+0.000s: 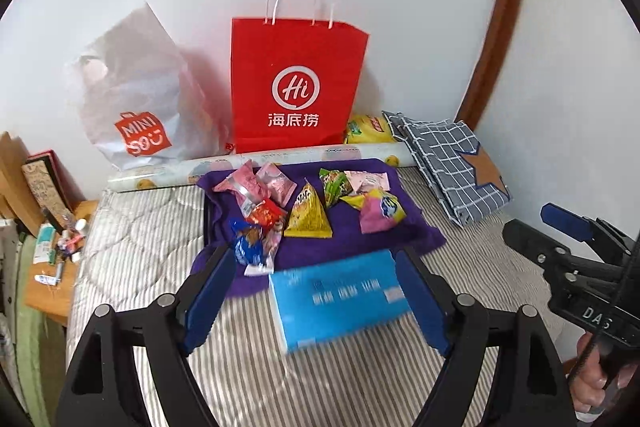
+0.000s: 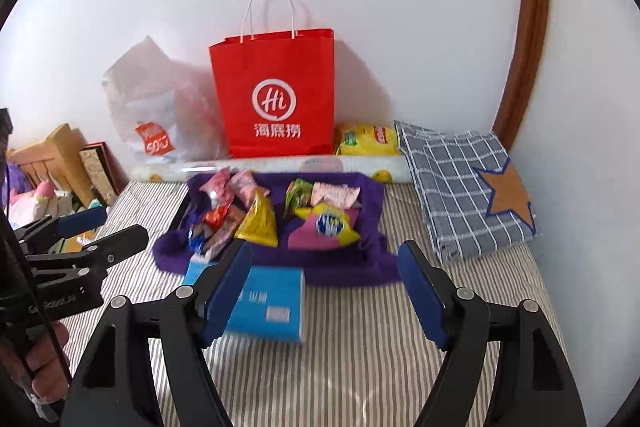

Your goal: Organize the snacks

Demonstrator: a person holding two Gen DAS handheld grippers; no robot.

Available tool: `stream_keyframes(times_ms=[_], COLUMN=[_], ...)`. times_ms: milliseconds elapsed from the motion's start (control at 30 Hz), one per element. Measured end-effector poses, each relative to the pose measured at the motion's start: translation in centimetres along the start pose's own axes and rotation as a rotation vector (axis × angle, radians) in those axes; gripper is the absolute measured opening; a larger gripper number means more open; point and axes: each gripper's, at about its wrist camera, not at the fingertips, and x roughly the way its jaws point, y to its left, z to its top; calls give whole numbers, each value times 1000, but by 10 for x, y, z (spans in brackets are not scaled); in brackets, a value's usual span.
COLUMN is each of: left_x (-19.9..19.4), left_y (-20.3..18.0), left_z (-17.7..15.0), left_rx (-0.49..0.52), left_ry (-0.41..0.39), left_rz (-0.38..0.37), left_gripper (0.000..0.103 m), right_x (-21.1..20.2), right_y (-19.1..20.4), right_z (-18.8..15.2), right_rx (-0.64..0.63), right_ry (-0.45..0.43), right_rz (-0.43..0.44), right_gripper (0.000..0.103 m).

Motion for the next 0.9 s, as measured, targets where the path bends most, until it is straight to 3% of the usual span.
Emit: stream_keyframes(times_ms=[167, 333, 600, 900], left_x=[-34, -56, -90, -105], left_y=[-12, -20, -37, -40], left_z=[-28, -51, -82, -90], left_rx=[-10, -7, 15, 4], left_ry=[-39, -60, -107, -130], left_rz=[15, 28, 48, 57], left_gripper=[98, 98, 98, 98], right_x=[-33, -57, -94, -119], right_y=[-1, -6, -15, -19], right_z=[-32, -56, -86, -102], right_rx=[16, 36, 69, 75], right_ry=[-34, -52, -78, -114], right_rz=[-13, -55, -74, -66], right_gripper=[91, 103, 103, 103])
